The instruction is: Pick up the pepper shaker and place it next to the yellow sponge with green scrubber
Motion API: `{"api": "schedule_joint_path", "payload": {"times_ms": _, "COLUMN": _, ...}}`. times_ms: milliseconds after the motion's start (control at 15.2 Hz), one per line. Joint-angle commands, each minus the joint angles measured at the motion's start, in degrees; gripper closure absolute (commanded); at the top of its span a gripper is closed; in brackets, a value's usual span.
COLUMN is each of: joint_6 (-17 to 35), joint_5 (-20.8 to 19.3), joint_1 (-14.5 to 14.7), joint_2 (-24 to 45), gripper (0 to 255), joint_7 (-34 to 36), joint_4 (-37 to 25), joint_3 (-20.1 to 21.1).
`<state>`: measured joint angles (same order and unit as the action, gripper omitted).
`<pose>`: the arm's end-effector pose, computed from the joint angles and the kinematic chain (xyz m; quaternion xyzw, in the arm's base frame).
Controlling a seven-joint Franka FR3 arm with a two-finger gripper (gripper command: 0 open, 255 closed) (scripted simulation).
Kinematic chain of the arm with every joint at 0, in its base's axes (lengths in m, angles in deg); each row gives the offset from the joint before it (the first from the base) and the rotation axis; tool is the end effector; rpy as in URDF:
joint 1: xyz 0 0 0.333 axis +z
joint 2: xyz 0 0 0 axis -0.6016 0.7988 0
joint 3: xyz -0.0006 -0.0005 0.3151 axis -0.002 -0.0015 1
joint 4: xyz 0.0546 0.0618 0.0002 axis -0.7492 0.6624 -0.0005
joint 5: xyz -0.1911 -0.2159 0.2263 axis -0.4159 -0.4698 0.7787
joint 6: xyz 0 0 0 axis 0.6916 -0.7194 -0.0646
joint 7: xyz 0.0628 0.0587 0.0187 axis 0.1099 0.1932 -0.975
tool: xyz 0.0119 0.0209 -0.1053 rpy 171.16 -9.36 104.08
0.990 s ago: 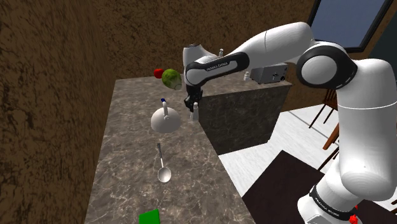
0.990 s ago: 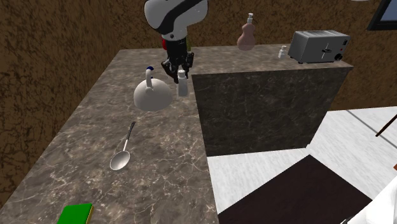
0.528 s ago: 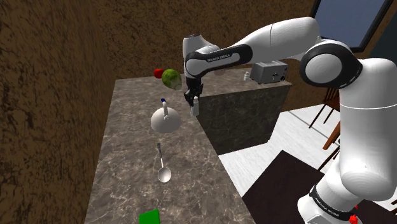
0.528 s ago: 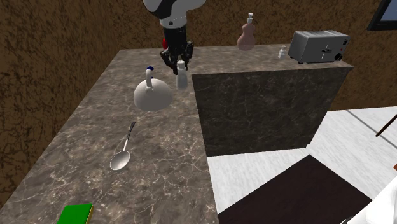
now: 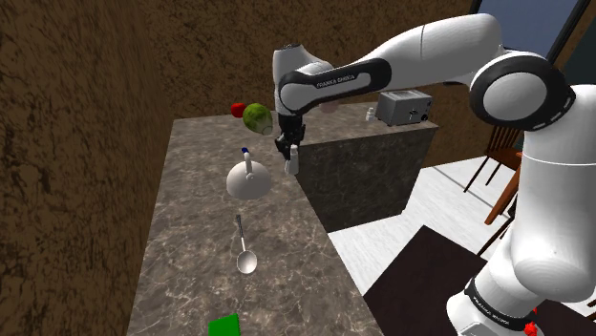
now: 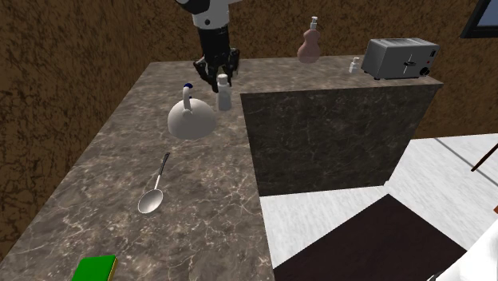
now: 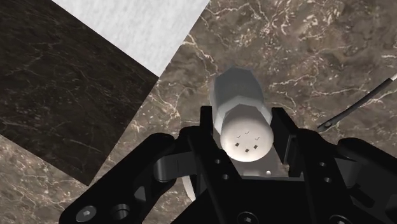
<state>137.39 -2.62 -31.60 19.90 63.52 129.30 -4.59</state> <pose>0.6263 0.1168 0.4496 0.9939 0.0983 0.0140 0.0482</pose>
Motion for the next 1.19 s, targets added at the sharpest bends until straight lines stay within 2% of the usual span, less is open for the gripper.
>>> {"api": "schedule_joint_path", "payload": {"times_ms": 0, "joint_6": 0.9, "joint_5": 0.0, "joint_1": 1.1, "joint_2": -2.8, "gripper": 255, "joint_7": 2.1, "joint_4": 3.9, "joint_3": 0.7}}
{"api": "schedule_joint_path", "payload": {"times_ms": 528, "joint_6": 3.2, "joint_5": 0.5, "joint_1": 5.9, "joint_2": -11.5, "gripper": 255, "joint_7": 10.7, "joint_4": 15.8, "joint_3": 4.2}}
{"api": "schedule_joint_path", "payload": {"times_ms": 1122, "joint_6": 3.6, "joint_5": 1.7, "joint_1": 11.6, "joint_2": -17.8, "gripper": 255, "joint_7": 21.2, "joint_4": 23.4, "joint_3": 9.3}}
